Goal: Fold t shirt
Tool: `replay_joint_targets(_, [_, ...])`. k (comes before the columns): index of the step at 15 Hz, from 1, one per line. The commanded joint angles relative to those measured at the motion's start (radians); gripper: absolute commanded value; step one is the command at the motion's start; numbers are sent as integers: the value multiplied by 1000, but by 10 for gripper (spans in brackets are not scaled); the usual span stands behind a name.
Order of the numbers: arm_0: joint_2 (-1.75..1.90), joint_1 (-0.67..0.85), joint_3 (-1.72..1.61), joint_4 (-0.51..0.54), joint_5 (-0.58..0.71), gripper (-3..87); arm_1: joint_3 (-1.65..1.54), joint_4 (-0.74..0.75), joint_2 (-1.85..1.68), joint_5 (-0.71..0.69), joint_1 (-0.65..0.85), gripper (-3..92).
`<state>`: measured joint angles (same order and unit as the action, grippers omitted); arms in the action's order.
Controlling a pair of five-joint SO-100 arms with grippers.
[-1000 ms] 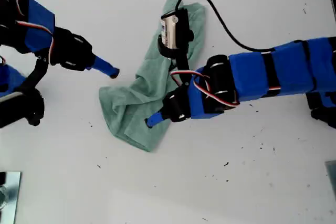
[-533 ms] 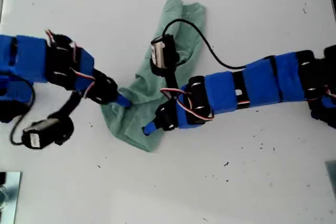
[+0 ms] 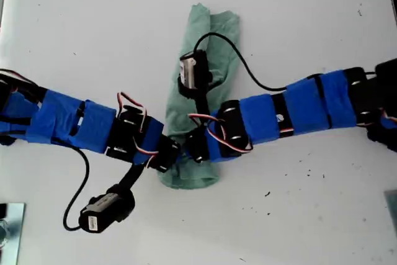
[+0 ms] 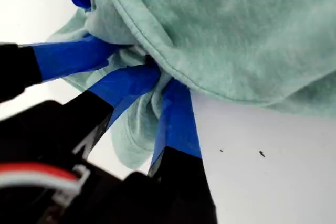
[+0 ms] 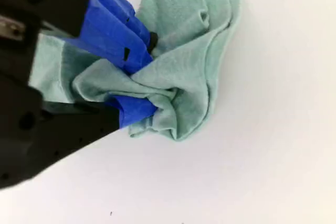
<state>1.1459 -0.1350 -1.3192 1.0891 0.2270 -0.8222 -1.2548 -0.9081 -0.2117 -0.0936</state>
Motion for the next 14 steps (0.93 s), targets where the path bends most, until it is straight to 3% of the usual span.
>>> replay_joint_targets(1, [77, -67, 23, -6, -40, -2, -23, -141, -123, 2, -51, 24])
replay_joint_targets(3, [195, -98, 46, 23, -54, -3, -28, -222, -304, -21, -91, 24])
replay_joint_targets(8, [275, -169, 275, 84, -57, -3, -66, -97, -545, -58, -141, 24])
replay_joint_targets(11, [301, -74, 268, 103, -11, -2, -242, -67, -681, -104, -21, 24])
replay_joint_targets(14, [318, 121, 235, 175, 57, -2, -383, -37, -765, -213, 164, 24])
